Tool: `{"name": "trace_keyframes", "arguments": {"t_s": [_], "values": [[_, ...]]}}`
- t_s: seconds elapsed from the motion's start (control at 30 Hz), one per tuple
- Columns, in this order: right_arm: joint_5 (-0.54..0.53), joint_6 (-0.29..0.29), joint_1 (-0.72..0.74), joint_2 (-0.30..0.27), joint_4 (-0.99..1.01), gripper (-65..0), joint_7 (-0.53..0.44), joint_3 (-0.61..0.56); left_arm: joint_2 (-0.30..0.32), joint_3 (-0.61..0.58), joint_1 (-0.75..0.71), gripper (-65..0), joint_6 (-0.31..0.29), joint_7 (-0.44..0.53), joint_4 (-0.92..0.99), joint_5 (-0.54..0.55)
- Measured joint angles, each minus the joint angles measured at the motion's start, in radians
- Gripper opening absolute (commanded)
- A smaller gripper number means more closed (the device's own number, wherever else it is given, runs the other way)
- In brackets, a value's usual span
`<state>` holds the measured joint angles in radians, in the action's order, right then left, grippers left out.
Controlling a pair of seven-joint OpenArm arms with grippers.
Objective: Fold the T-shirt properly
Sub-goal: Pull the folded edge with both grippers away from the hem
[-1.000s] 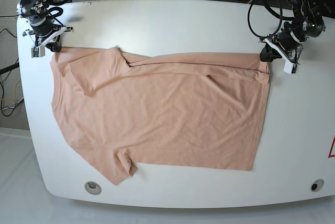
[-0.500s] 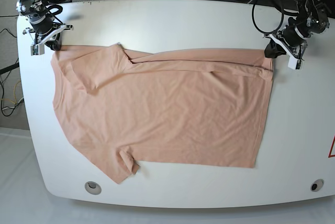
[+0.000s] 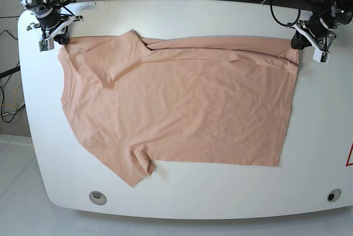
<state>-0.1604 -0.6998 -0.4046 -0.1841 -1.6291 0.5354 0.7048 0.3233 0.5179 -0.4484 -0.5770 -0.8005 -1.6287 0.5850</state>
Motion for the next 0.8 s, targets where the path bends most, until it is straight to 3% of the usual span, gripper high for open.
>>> {"name": "trace_keyframes", "arguments": {"t_s": [0.8], "values": [[-0.056, 0.000, -0.196, 0.057, -0.183, -65.0, 0.004, -0.011, -0.014, 0.069, -0.165, -65.0, -0.011, -0.026, -0.063, 0.008]]}}
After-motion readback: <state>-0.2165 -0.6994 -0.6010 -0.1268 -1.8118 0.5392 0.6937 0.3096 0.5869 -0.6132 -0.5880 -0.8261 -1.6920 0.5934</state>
